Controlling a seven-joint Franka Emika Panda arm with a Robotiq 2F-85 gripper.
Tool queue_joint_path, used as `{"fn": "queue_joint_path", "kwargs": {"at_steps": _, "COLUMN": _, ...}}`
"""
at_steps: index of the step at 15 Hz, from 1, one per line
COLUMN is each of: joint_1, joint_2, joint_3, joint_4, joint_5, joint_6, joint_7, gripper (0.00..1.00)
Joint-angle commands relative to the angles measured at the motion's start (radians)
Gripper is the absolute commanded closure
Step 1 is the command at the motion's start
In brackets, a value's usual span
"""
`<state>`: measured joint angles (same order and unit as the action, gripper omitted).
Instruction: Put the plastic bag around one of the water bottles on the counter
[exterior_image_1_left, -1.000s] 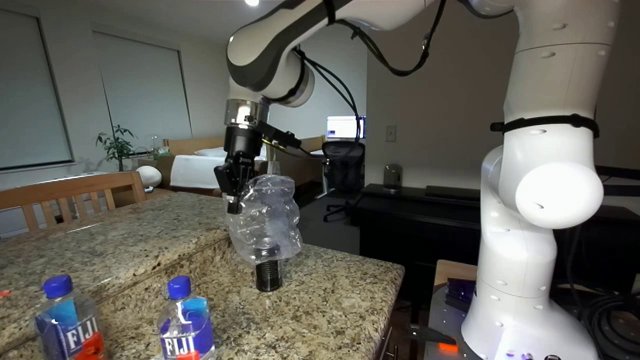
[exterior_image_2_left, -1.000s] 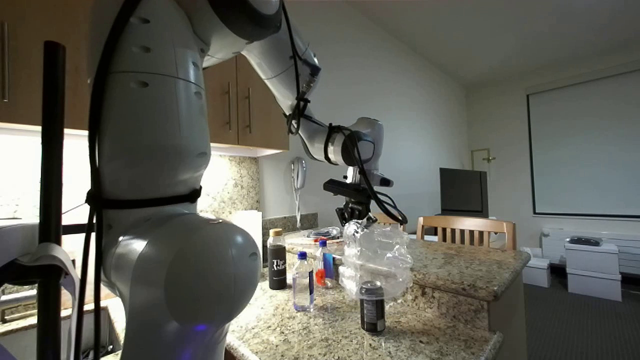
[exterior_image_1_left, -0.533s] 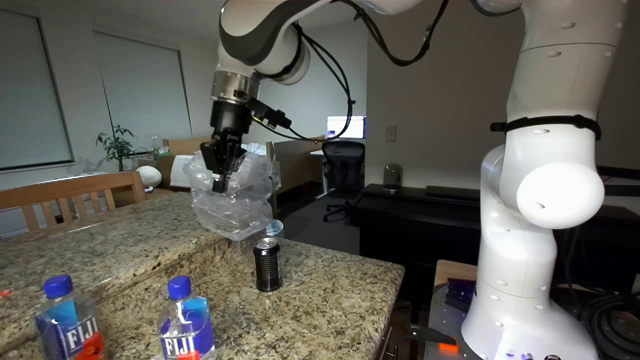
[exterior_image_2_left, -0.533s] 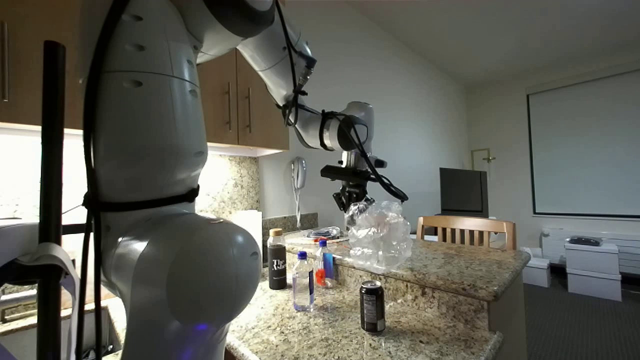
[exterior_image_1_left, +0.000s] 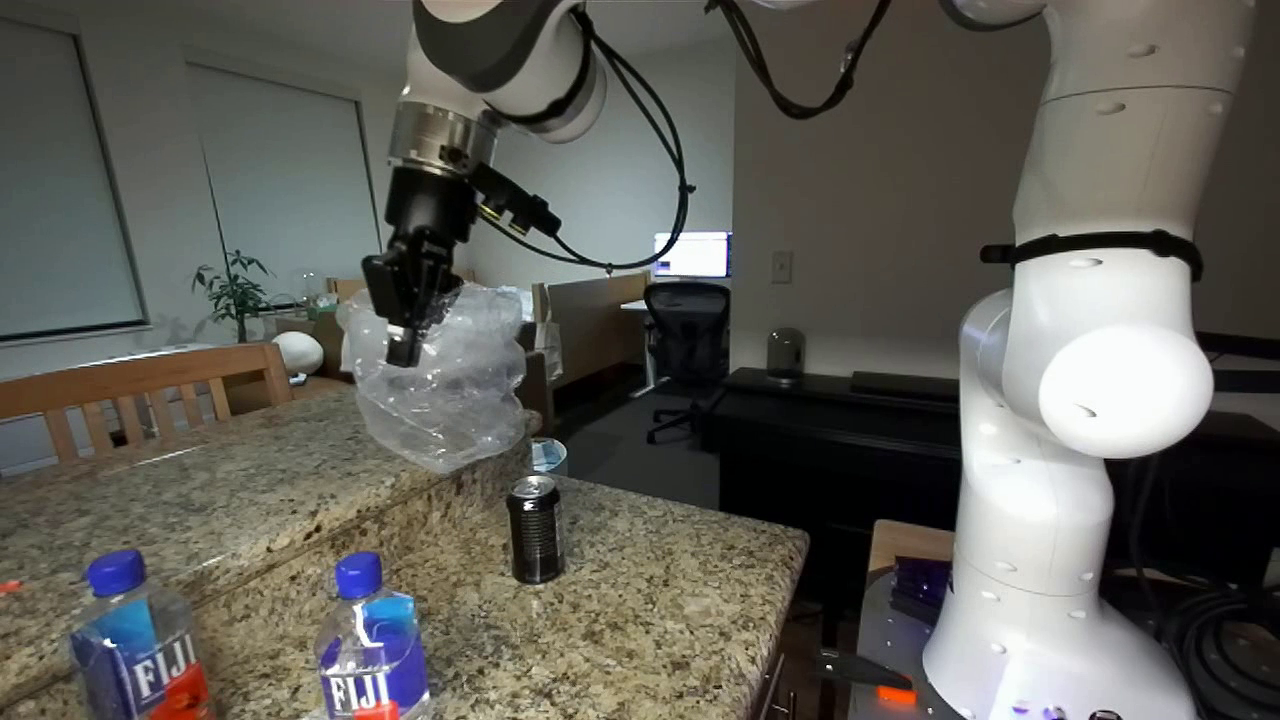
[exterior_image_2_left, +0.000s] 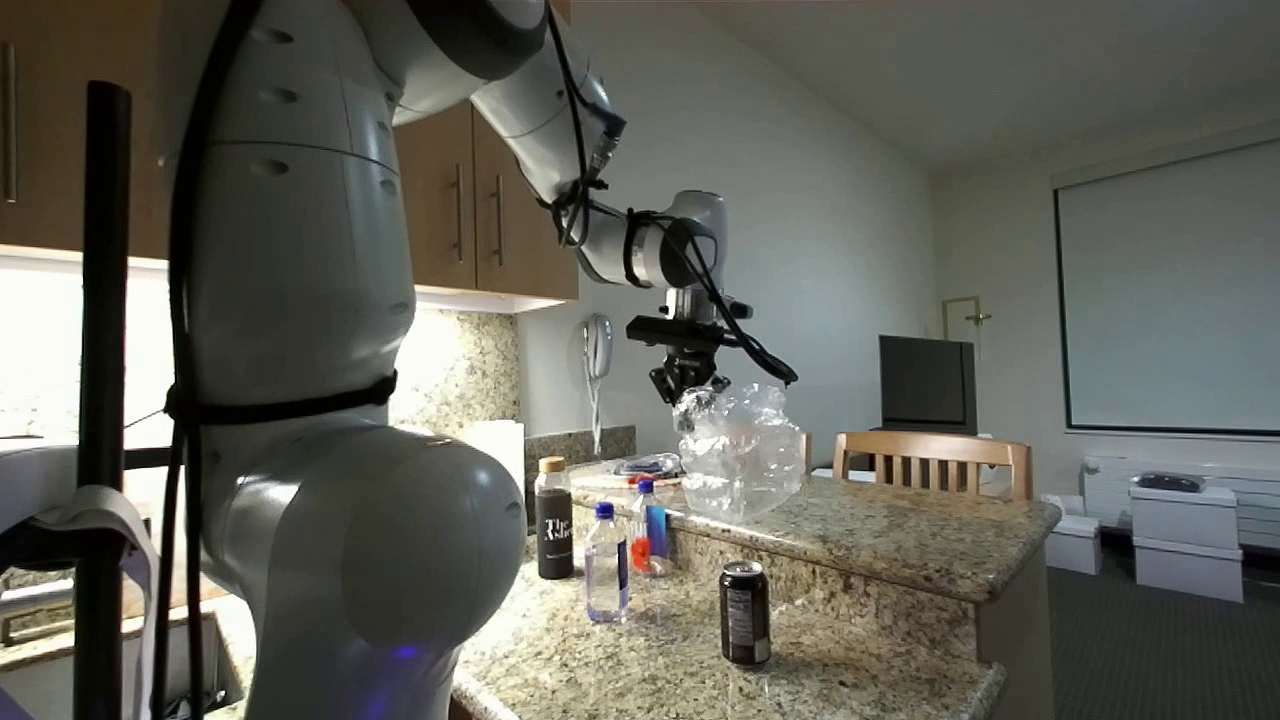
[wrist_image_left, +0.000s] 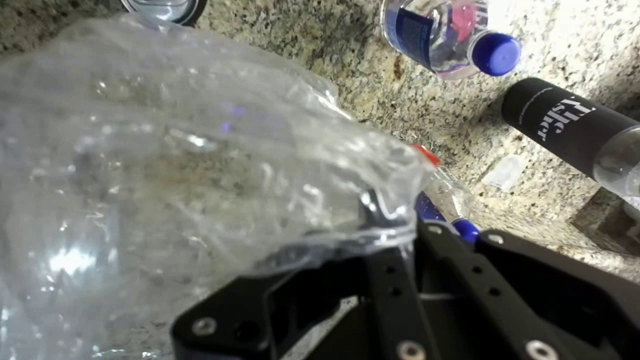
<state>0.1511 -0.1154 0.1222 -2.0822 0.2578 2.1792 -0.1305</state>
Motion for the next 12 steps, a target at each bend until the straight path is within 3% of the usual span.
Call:
{"fn": "queue_joint_path", "kwargs": {"at_steps": 1, "joint_1": 0.014, "joint_2": 0.003, "joint_3": 0.012, "joint_4": 0.046, "joint_5": -0.001, "joint_6": -0.067, "joint_7": -0.009, "gripper": 0.89}}
{"fn": "queue_joint_path", "kwargs": {"at_steps": 10, "joint_1": 0.059, "joint_2": 0.041, "joint_3": 0.055, "joint_4": 0.149, "joint_5": -0.015, "joint_6": -0.263, "joint_7": -0.014, "gripper": 0.9}}
{"fn": "queue_joint_path", "kwargs": {"at_steps": 12, "joint_1": 0.059, "joint_2": 0.023, "joint_3": 0.057, "joint_4": 0.119, "joint_5": 0.003, "joint_6": -0.218, "joint_7": -0.002, "gripper": 0.89}}
